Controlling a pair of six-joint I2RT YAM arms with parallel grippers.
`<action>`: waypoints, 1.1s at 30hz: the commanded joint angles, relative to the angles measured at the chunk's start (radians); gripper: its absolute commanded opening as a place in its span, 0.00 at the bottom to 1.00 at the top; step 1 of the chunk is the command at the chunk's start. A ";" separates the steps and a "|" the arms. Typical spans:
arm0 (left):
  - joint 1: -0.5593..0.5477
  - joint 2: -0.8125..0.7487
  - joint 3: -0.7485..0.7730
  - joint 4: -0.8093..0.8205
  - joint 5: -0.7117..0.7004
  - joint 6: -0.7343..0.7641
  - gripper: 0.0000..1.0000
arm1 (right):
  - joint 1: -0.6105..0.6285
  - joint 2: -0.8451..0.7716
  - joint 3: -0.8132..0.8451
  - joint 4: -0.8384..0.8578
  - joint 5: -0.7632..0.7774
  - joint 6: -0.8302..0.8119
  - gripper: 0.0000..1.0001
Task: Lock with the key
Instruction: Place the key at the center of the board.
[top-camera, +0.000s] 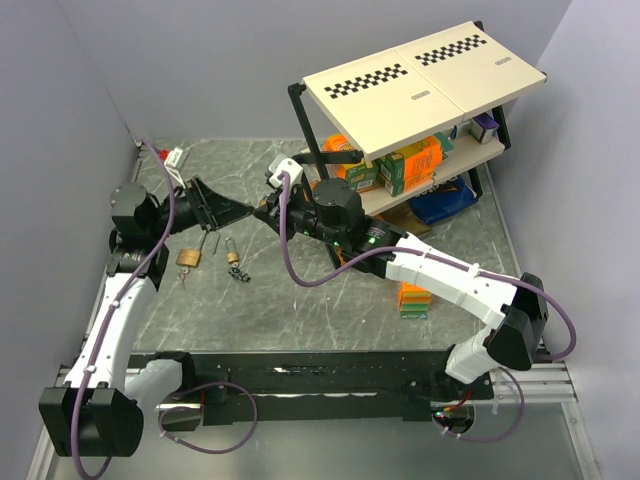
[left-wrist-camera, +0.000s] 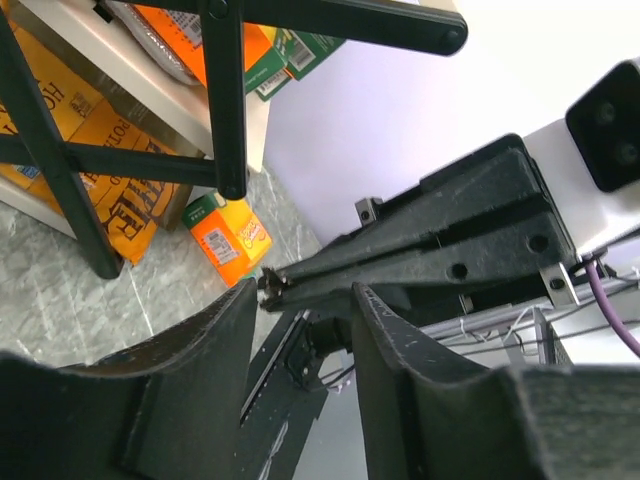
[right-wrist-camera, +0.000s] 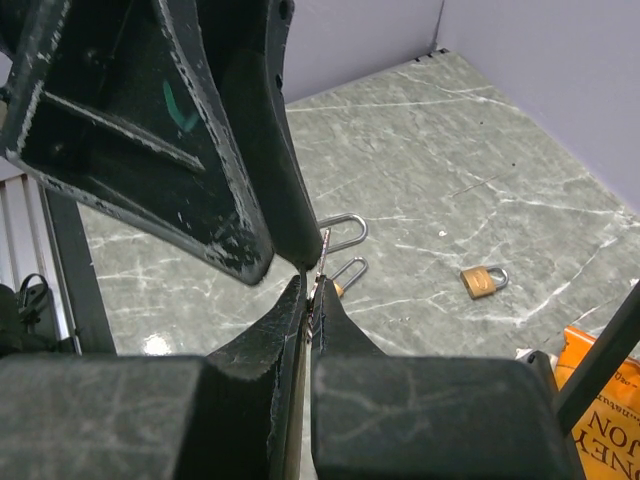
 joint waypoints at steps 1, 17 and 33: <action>-0.028 0.001 0.001 0.038 -0.085 -0.017 0.46 | 0.007 0.005 0.039 0.049 0.010 0.011 0.00; -0.068 0.041 -0.008 0.052 -0.154 -0.028 0.01 | -0.006 -0.005 0.032 0.037 -0.005 0.015 0.00; -0.140 0.489 0.433 -0.557 -0.468 0.507 0.01 | -0.031 -0.264 -0.034 -0.359 -0.335 -0.250 0.96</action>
